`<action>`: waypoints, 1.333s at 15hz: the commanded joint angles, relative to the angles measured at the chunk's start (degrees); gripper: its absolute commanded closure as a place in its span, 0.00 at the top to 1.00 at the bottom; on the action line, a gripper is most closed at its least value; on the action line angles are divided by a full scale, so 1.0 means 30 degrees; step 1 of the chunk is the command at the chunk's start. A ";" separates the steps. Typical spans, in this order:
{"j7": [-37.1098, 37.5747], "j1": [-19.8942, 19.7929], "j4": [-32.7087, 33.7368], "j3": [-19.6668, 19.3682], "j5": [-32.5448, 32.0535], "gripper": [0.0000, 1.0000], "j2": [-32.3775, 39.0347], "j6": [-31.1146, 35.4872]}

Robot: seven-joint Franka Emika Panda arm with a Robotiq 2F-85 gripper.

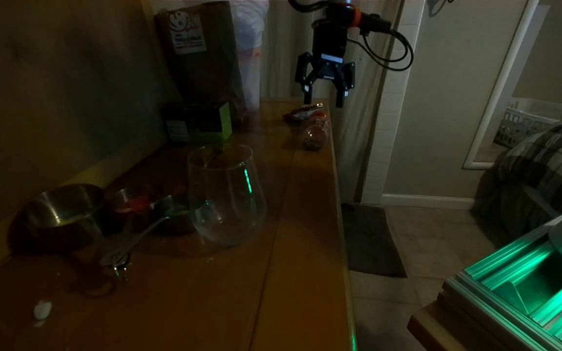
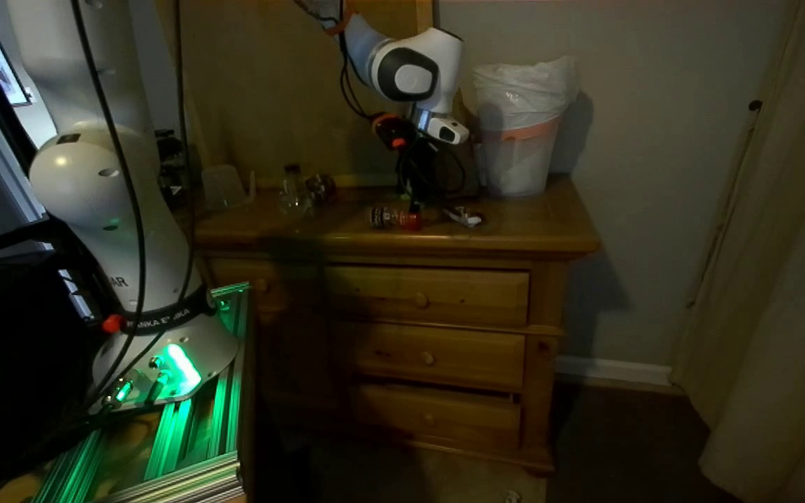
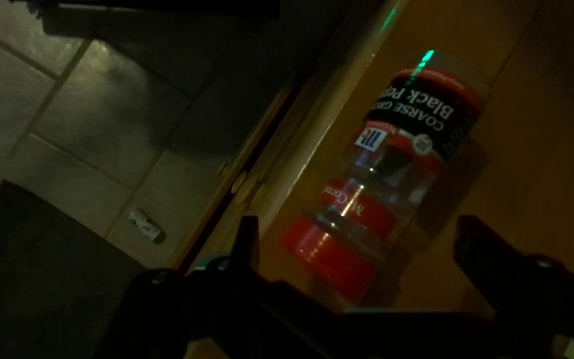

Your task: Put the red container upright.

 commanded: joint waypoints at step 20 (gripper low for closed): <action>-0.0869 -0.1298 0.8016 -0.0091 0.1601 0.67 0.6922 -0.6859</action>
